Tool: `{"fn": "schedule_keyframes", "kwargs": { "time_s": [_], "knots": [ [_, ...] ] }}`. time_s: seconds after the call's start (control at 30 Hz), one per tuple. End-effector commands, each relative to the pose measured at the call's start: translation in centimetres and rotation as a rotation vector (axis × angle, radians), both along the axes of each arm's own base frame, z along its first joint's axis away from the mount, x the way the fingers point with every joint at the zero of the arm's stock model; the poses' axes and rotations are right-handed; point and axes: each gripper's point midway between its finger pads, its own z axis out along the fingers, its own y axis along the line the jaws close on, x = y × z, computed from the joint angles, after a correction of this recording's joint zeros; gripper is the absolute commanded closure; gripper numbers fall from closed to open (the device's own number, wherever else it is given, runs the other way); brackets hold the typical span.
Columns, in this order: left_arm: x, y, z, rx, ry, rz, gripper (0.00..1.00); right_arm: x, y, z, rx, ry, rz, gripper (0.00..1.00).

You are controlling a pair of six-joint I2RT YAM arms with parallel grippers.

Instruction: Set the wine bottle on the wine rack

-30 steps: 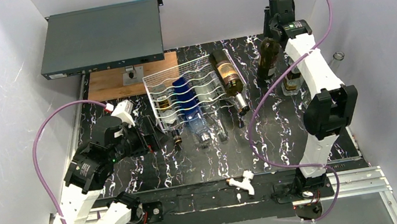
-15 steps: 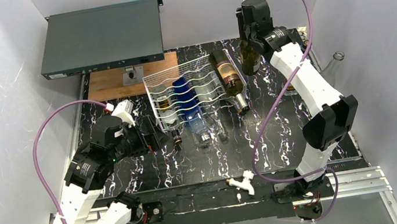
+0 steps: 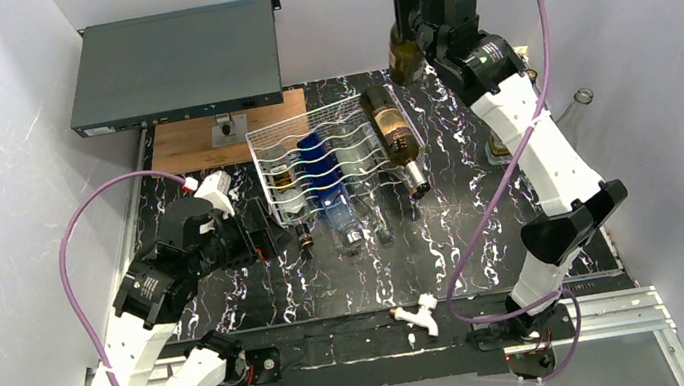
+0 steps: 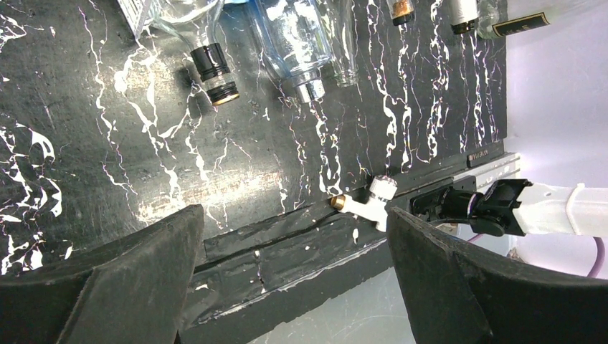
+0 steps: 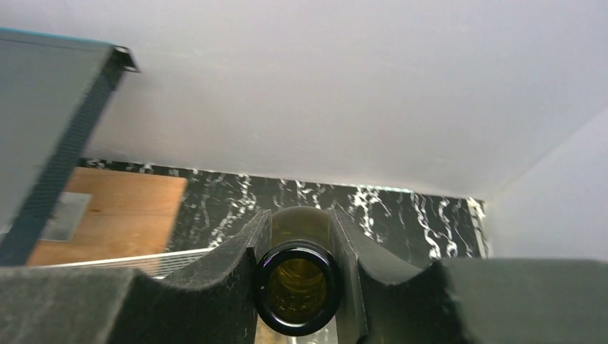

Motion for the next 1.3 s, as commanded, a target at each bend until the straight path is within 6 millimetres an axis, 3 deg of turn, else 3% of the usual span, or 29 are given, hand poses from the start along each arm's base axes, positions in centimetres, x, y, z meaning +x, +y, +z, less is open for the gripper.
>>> {"fn": "schedule_keyframes", "kwargs": {
  "time_s": [0.0, 0.23, 0.5, 0.93, 1.27],
  "knots": [
    [-0.1, 0.0, 1.1, -0.01, -0.027, -0.004, 0.02, -2.8, 2.0, 10.0, 0.136, -0.269, 0.091, 0.99],
    [-0.1, 0.1, 1.2, -0.01, -0.031, -0.002, 0.02, -3.8, 6.8, 10.1, 0.196, -0.271, 0.223, 0.99],
    [-0.2, 0.1, 1.3, -0.012, -0.036, -0.004, 0.02, -2.9, 10.9, 6.3, 0.186, -0.203, 0.298, 0.99],
    [-0.7, 0.7, 1.4, -0.003, -0.044, 0.006, 0.02, 0.9, 14.4, 1.6, 0.154, -0.149, 0.306, 0.99],
    [-0.8, 1.0, 1.8, 0.013, -0.055, 0.006, 0.02, 2.3, 15.6, -0.1, 0.143, -0.151, 0.306, 0.99]
  ]
}}
